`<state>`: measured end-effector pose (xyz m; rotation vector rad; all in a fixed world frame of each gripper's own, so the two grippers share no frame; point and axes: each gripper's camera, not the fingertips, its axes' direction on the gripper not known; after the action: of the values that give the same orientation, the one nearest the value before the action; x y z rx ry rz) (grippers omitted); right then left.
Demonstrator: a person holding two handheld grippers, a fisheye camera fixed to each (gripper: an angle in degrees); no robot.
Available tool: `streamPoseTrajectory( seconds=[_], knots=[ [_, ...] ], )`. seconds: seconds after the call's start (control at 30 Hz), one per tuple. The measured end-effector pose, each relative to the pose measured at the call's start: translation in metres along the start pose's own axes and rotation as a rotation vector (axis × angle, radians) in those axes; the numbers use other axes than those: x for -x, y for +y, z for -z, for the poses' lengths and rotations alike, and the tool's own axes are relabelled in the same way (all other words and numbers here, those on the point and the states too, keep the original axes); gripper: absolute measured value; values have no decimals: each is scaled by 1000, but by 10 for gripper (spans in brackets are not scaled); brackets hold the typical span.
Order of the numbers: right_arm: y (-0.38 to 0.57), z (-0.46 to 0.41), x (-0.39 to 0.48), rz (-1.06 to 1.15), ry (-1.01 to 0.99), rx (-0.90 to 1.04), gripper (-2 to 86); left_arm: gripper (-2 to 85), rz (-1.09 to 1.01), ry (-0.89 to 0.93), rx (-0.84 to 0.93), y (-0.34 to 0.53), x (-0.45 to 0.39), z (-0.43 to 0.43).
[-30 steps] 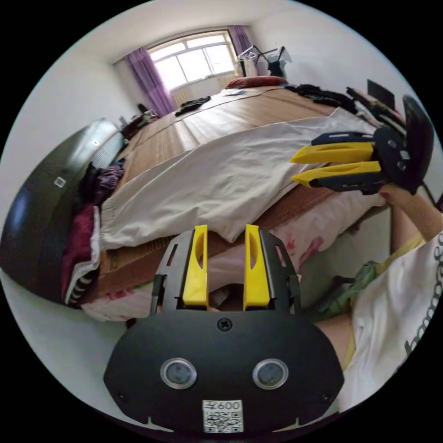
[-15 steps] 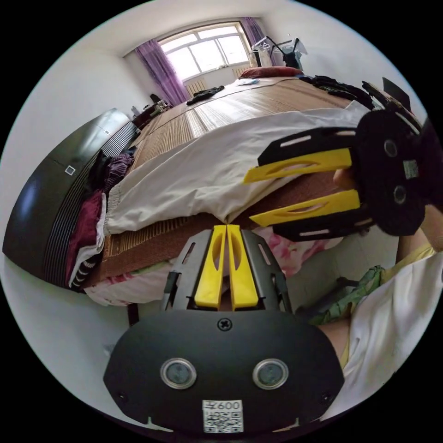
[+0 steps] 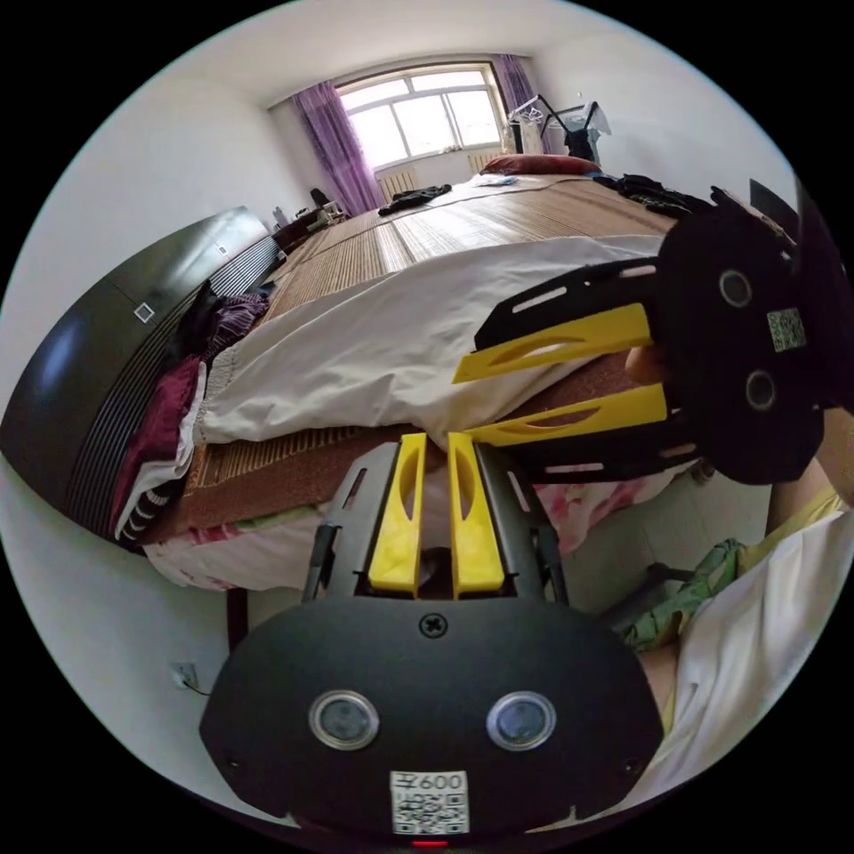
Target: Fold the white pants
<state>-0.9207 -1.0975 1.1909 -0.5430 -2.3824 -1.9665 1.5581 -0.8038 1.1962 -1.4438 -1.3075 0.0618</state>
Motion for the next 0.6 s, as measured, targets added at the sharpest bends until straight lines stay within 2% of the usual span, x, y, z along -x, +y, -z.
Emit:
streamPoseTrajectory(
  seconds=[0.27, 0.6],
  knots=[
    [68, -19, 10, 1, 19, 15, -1, 11, 85, 56, -27, 17, 24, -7],
    [143, -31, -6, -44, -10, 9, -6, 8, 107, 108, -22, 23, 55, -16]
  ],
)
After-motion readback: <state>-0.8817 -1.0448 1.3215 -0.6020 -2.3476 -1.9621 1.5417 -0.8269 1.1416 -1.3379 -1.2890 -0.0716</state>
